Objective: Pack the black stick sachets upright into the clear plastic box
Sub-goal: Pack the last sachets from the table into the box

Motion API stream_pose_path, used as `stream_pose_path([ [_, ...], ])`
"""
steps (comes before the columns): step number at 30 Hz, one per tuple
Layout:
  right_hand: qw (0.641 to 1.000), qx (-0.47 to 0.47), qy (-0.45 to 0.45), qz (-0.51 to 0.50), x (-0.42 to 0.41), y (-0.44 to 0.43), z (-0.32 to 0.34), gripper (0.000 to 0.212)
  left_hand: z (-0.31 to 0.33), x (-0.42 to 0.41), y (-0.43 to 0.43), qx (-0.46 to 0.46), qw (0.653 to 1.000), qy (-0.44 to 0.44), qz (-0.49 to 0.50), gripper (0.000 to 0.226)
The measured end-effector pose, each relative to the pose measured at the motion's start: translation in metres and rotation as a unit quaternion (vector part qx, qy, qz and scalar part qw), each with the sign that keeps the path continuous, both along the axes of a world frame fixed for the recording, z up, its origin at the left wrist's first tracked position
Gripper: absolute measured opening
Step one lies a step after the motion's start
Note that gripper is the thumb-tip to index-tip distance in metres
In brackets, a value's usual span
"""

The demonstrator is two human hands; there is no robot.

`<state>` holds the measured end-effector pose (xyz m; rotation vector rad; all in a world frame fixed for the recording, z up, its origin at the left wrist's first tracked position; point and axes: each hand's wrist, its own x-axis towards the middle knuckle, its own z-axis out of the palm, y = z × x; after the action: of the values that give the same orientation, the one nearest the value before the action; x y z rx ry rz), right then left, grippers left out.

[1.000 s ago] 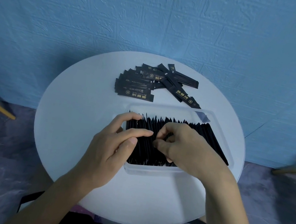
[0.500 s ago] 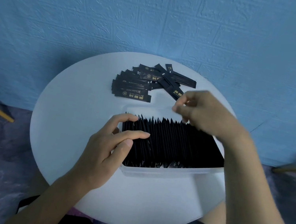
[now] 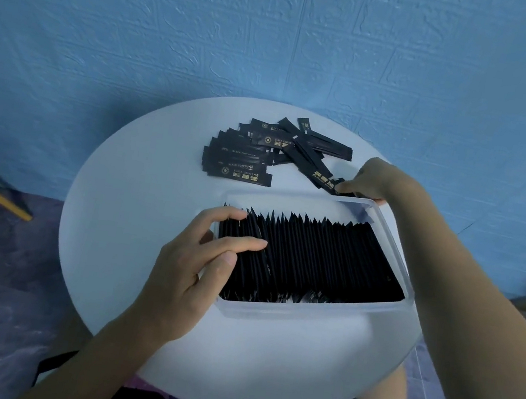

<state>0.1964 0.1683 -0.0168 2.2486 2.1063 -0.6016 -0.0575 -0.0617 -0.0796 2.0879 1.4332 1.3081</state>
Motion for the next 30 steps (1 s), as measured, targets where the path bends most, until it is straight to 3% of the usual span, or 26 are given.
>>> stream_pose_path([
  [3,0.999,-0.043,-0.006,0.022,-0.001,0.002,0.001,0.036,-0.001,0.000,0.000,-0.004,1.000,0.008,0.010,0.041],
  [6,0.997,-0.053,-0.007,0.048,-0.001,0.004,0.000,0.042,0.000,0.000,0.000,-0.006,1.000,0.023,0.019,0.041],
  [8,0.996,-0.040,0.010,0.074,-0.002,0.002,0.002,0.026,0.000,0.000,0.000,-0.009,0.999,0.024,0.020,0.041],
  [10,0.995,0.000,0.053,0.082,0.002,0.001,0.008,0.015,0.000,0.000,0.000,-0.010,0.999,0.024,0.019,0.041],
  [15,0.965,0.116,0.220,0.079,0.003,-0.035,0.056,0.014,0.000,0.000,0.000,-0.013,1.000,0.022,0.017,0.041],
  [18,0.941,0.092,0.306,0.113,-0.014,-0.084,0.072,0.013,0.000,0.001,0.000,-0.014,1.000,0.015,0.017,0.041],
  [25,0.961,0.018,0.235,0.142,-0.047,-0.166,0.032,0.014,0.000,0.000,0.000,-0.017,1.000,0.015,0.015,0.042],
  [30,0.951,-0.009,0.279,0.134,-0.059,-0.178,0.026,0.015,-0.001,0.000,0.001,-0.013,1.000,0.011,0.014,0.042],
])
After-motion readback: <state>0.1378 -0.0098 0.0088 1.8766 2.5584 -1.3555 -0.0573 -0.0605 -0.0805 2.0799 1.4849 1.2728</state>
